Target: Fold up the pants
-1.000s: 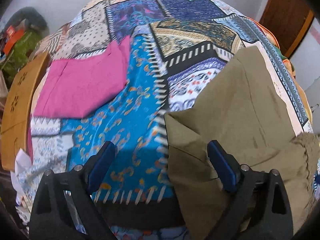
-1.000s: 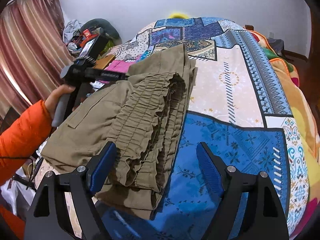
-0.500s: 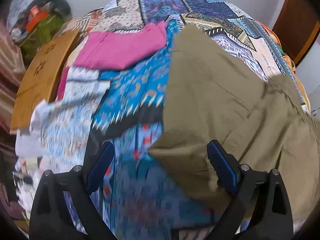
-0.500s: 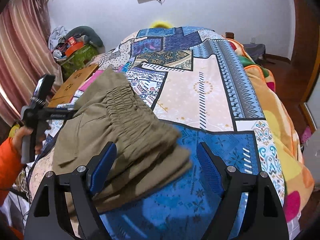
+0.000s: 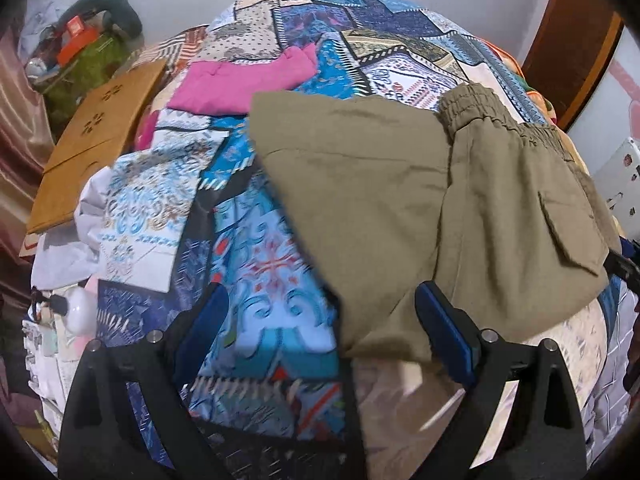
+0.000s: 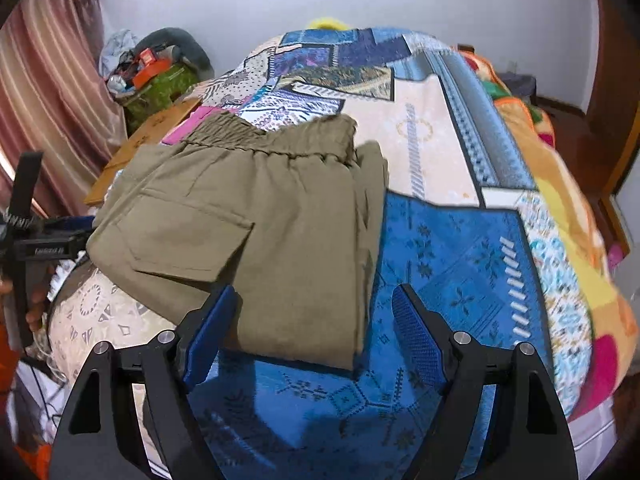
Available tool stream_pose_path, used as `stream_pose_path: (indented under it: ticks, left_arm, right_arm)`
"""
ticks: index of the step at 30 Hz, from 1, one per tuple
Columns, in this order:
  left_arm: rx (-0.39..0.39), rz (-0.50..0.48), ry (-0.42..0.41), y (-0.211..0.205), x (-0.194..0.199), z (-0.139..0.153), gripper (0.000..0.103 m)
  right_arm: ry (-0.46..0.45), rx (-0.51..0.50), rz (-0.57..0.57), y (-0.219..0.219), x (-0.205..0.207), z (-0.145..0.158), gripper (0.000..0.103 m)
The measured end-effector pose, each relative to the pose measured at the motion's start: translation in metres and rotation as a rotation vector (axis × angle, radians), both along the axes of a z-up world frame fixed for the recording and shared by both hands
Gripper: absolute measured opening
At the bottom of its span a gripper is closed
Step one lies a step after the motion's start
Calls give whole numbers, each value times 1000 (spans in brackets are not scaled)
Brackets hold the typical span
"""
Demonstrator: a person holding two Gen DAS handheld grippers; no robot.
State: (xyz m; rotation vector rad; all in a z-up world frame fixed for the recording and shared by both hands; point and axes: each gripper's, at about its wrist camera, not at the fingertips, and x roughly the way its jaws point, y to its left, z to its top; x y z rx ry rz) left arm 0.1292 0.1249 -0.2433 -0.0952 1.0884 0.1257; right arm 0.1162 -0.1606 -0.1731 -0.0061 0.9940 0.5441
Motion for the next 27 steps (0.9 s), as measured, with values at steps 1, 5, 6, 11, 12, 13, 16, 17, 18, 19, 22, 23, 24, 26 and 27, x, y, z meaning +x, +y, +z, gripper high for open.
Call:
stream_pose_path:
  ticks: [1, 5, 6, 11, 12, 13, 16, 17, 18, 19, 22, 23, 24, 26, 27]
  left_arm:
    - [3, 7, 0, 4, -4, 0, 96]
    - [-15, 21, 4, 17, -15, -3, 96]
    - [-18, 20, 5, 19, -17, -3, 96]
    - [187, 83, 13, 27, -21, 6, 95]
    - [169, 87, 7, 31, -20, 9, 95]
    - [140, 94, 0, 36, -18, 15, 95]
    - [108, 85, -45, 40, -8, 31, 95]
    - [93, 77, -57, 39, -4, 35, 95]
    - [69, 61, -68, 38, 1, 38, 95]
    - [37, 35, -75, 35, 7, 41, 95]
    - [-18, -10, -91, 22, 26, 42, 95]
    - [-18, -9, -87, 20, 32, 39, 95]
    - [-19, -9, -80, 17, 37, 35, 95]
    - [-36, -1, -65, 13, 44, 27, 95]
    - [-51, 5, -62, 13, 46, 25, 95]
  right_arm:
    - [4, 10, -11, -3, 0, -1, 77]
    - [-16, -4, -22, -9, -1, -2, 77]
    - [-21, -11, -19, -9, -2, -2, 77]
    - [-44, -50, -23, -9, -2, -1, 77]
    - [-41, -55, -24, -9, -1, 1, 77]
    - [-40, -56, -24, -9, 0, 3, 77]
    - [-44, -49, -24, -10, 5, 12, 77]
    - [-48, -38, -24, -11, 8, 16, 77]
    - [-52, -27, -26, -11, 10, 18, 77]
    - [-57, -12, -28, -11, 14, 21, 77]
    - [-60, 10, -36, -10, 26, 25, 77]
    - [-57, 13, -37, -8, 30, 24, 77]
    - [-52, 14, -35, -7, 34, 22, 77]
    - [-37, 11, -32, -3, 43, 18, 77]
    - [-26, 10, -30, -2, 46, 15, 77]
